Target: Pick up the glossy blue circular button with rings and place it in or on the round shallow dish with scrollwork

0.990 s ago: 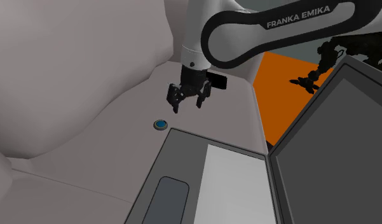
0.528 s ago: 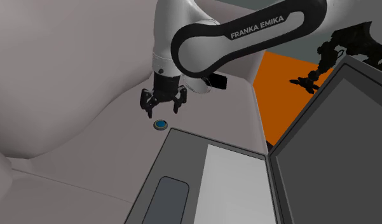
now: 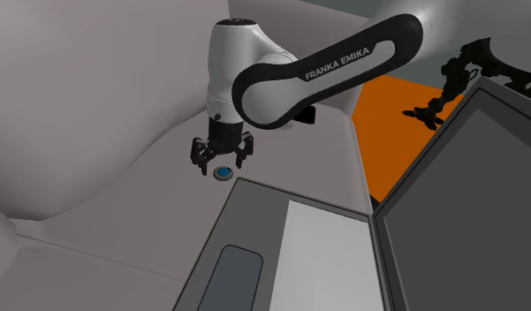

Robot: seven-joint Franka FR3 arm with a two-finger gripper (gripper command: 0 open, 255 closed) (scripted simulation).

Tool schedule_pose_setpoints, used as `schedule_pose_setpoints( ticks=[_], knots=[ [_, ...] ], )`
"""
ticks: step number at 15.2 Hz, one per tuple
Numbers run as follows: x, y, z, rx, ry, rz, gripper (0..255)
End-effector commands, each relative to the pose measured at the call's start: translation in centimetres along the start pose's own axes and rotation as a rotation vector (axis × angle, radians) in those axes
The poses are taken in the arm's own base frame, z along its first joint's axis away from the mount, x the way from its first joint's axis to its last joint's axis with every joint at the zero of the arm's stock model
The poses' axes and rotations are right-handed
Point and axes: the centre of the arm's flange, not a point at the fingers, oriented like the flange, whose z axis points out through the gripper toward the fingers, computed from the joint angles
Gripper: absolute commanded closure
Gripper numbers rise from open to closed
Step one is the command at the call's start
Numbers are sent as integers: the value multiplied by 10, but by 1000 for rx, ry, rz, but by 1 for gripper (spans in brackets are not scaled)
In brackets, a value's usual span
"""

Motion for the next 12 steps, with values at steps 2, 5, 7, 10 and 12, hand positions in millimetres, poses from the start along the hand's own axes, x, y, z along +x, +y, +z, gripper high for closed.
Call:
schedule_pose_setpoints(
  ticks=[2, 5, 7, 10, 12],
  knots=[
    [0, 0, 3, 0, 0, 0, 0],
    [0, 0, 3, 0, 0, 0, 0],
    [0, 0, 3, 0, 0, 0, 0],
    [0, 0, 3, 0, 0, 0, 255],
    [0, 0, 3, 0, 0, 0, 255]
  ],
)
